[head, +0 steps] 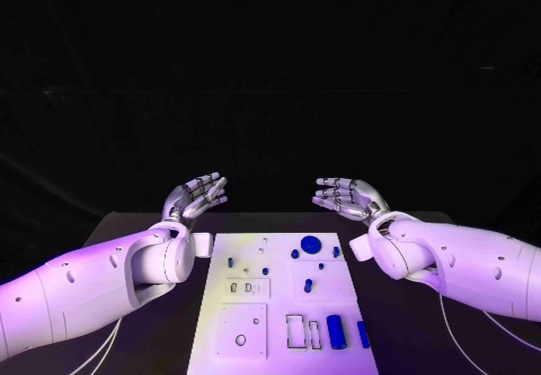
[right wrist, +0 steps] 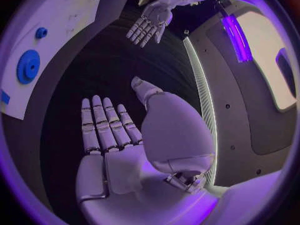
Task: Assemble the parts on the task board
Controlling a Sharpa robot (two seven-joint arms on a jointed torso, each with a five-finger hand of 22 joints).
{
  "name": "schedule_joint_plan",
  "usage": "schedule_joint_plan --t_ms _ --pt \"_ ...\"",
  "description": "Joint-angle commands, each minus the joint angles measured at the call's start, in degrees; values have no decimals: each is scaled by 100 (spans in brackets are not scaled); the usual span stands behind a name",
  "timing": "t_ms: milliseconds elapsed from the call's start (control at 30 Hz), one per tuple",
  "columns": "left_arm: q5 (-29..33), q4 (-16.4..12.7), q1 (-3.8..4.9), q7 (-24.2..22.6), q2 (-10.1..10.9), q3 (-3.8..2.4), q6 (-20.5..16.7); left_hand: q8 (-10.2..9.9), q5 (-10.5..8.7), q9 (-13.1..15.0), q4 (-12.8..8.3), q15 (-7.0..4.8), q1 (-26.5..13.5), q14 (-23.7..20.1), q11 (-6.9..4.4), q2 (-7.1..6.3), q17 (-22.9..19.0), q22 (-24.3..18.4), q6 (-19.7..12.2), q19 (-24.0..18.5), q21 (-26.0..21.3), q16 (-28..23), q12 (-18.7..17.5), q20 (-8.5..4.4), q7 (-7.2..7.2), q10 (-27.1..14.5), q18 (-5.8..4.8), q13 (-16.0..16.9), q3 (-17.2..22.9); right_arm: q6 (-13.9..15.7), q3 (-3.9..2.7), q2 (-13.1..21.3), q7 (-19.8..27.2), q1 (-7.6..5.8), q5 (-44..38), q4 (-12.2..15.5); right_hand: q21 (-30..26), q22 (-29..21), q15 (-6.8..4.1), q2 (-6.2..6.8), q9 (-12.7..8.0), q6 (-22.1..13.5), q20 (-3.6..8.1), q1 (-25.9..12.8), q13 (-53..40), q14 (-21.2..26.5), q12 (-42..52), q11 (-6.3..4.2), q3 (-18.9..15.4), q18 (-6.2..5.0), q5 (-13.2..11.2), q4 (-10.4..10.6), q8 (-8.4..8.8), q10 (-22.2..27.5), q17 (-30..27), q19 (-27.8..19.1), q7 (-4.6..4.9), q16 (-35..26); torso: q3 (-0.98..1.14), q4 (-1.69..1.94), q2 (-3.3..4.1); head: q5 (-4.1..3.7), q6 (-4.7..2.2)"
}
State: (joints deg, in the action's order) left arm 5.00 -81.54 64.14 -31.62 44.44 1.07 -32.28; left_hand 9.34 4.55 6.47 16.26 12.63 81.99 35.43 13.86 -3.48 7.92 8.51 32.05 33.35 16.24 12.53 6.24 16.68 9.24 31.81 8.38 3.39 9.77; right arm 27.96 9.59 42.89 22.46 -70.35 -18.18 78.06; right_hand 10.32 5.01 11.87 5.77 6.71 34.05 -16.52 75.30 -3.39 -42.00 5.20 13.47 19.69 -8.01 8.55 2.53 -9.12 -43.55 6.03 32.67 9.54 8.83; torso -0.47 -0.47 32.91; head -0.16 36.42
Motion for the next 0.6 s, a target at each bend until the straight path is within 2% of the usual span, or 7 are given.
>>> schedule_joint_plan --t_ms 33,100,300,367,467,533,600 --pt "-15 -40 25 -36 43 -7 355 281 -24 167 -31 -167 220 916 -77 -35 185 114 766 714 361 394 260 -20 579 1318 172 65 110 -138 -11 -1 -390 -98 -1710 -49 413 78 -290 272 212 1550 77 192 -23 -1378 26 -249 566 -259 39 -460 -368 -1463 128 1223 464 295 3 15 72 -23 11" --pt "-89 -69 33 16 78 -7 429 447 -27 262 -41 -282 312 1318 -171 -65 274 156 1229 1080 537 561 306 -82 535 1657 218 56 178 -321 -13 -3 -609 -167 -2179 -78 455 77 -333 379 209 1638 114 75 -26 -1544 -33 -281 576 -262 30 -450 -364 -1536 152 1347 431 340 -1 16 91 -31 28" --pt "-333 -290 76 156 261 -10 635 537 -39 301 -74 -484 502 1888 -340 -211 471 227 1577 1654 851 742 286 -298 403 2281 220 45 379 -817 -16 -3 -1220 -342 -3671 -81 634 109 -533 565 244 1972 303 14 -42 -2093 -16 -456 768 -265 31 -506 -437 -2033 315 1796 269 518 -16 54 202 -84 60" --pt "-388 -416 90 188 354 -14 693 537 -41 300 -83 -497 523 1917 -350 -244 490 235 1600 1696 881 742 263 -317 392 2322 219 42 400 -966 -16 7 -1422 -385 -4197 -43 818 182 -687 691 301 2156 453 -5 -58 -2490 11 -577 861 -265 27 -548 -501 -2315 498 2129 158 711 -22 75 273 -106 69" --pt "-449 -620 109 209 500 -21 841 528 -45 296 -101 -507 549 1942 -355 -292 509 245 1608 1740 916 739 230 -336 390 2345 217 37 416 -1165 -17 25 -1683 -439 -4921 44 1025 275 -827 783 358 2277 592 -57 -79 -2866 26 -670 896 -265 18 -551 -542 -2551 716 2457 76 928 -31 108 354 -143 97" --pt "-521 -750 122 204 591 -29 938 504 -47 286 -139 -498 591 1906 -343 -352 516 254 1590 1766 948 699 179 -346 403 2338 209 32 431 -1244 -18 37 -1825 -464 -5300 112 1375 449 -1003 868 413 2366 793 -96 -99 -3449 6 -771 843 -259 11 -560 -566 -2694 1044 2932 1 1343 -40 129 419 -171 91" --pt "-577 -850 134 202 659 -38 996 483 -52 277 -168 -485 621 1863 -332 -391 519 261 1571 1776 971 658 135 -347 415 2326 203 30 442 -1283 -18 40 -1924 -479 -5566 163 1682 618 -1113 907 472 2453 929 -125 -125 -3824 -26 -838 779 -253 16 -557 -587 -2773 1393 3252 -48 1781 -45 142 472 -187 105"
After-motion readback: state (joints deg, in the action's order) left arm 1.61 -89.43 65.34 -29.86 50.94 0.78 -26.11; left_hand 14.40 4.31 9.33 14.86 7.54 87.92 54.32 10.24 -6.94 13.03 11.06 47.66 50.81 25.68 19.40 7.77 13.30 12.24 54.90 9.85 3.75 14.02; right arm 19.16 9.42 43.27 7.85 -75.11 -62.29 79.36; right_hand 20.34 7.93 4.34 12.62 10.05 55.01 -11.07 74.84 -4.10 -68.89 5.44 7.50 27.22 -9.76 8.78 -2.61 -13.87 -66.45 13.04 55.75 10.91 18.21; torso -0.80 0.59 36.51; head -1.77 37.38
